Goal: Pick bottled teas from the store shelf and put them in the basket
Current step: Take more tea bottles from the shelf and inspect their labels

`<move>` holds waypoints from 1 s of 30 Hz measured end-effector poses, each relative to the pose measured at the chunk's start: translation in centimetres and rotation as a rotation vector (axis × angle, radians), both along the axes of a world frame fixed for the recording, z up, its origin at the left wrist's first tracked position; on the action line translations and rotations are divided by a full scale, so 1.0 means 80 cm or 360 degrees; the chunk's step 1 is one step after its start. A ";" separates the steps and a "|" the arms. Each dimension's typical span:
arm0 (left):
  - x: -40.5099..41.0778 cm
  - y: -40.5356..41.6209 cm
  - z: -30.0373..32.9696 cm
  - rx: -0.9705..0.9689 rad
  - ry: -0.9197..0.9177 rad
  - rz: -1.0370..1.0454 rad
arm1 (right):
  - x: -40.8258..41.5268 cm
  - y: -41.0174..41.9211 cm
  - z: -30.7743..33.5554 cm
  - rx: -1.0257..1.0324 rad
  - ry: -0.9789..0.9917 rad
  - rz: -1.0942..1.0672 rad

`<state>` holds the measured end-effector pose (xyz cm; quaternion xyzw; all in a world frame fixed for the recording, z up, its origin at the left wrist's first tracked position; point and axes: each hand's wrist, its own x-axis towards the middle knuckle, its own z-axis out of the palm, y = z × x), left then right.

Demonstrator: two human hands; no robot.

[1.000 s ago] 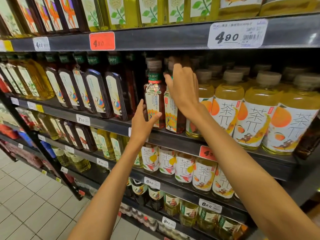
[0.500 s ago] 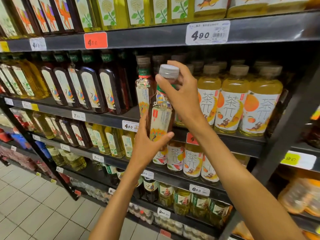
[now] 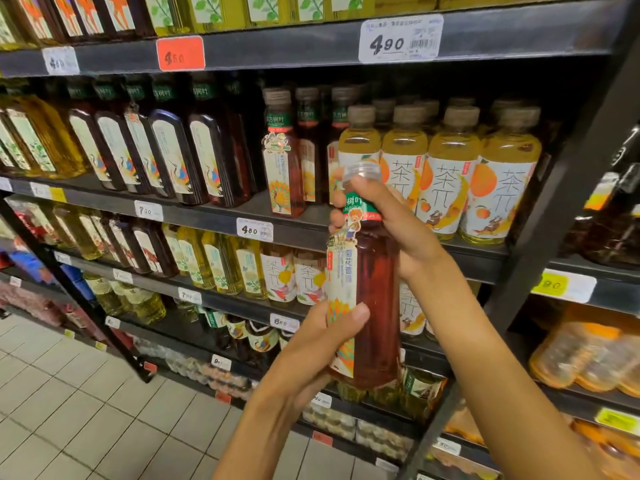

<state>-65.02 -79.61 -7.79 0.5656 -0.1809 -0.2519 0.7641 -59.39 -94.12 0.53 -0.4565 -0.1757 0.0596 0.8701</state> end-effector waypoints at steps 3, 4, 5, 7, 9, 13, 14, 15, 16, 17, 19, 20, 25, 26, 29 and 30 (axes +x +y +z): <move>0.001 0.002 0.001 0.0079 -0.0146 0.0039 | -0.009 -0.013 -0.001 -0.0101 0.0016 -0.0370; -0.001 0.000 0.000 0.0094 -0.0186 0.0049 | -0.012 -0.017 -0.001 -0.0194 0.0004 -0.0490; -0.003 -0.005 0.001 0.0100 -0.0189 0.0073 | -0.015 -0.019 -0.001 -0.0298 -0.0001 -0.0578; -0.009 -0.018 -0.008 0.0121 -0.0141 0.0146 | -0.021 -0.021 -0.005 -0.0475 0.0019 -0.0633; -0.016 -0.027 -0.013 0.0058 -0.0016 0.0117 | -0.024 -0.027 -0.009 -0.0508 0.0048 -0.0600; -0.022 -0.027 -0.010 -0.0237 0.0246 -0.0223 | -0.028 -0.041 -0.013 0.0002 0.0088 -0.0267; -0.023 -0.028 -0.009 -0.0316 0.0316 -0.0315 | -0.029 -0.040 -0.016 0.0182 0.0152 -0.0160; -0.024 -0.030 -0.010 -0.0372 0.0380 -0.0380 | -0.028 -0.037 -0.020 0.0330 0.0216 -0.0069; -0.024 -0.032 -0.011 -0.0400 0.0441 -0.0433 | -0.028 -0.034 -0.024 0.0418 0.0258 -0.0005; -0.024 -0.034 -0.012 -0.0399 0.0483 -0.0463 | -0.027 -0.031 -0.027 0.0436 0.0277 0.0016; -0.022 -0.031 -0.015 -0.0292 0.0475 -0.0474 | -0.029 -0.031 -0.027 0.0354 0.0272 -0.0046; -0.017 -0.026 -0.017 -0.0205 0.0421 -0.0424 | -0.030 -0.032 -0.025 0.0284 0.0255 -0.0119; 0.002 -0.013 -0.019 -0.0087 0.0197 -0.0229 | -0.028 -0.037 -0.020 -0.0203 0.0139 -0.0587; -0.001 -0.014 -0.019 -0.0180 0.0273 -0.0212 | -0.027 -0.037 -0.020 -0.0231 0.0151 -0.0581; -0.006 -0.017 -0.019 -0.0491 0.0609 -0.0359 | -0.022 -0.040 -0.018 -0.0192 0.0283 -0.0449; -0.007 -0.018 -0.017 -0.0554 0.0688 -0.0446 | -0.020 -0.040 -0.020 -0.0082 0.0325 -0.0375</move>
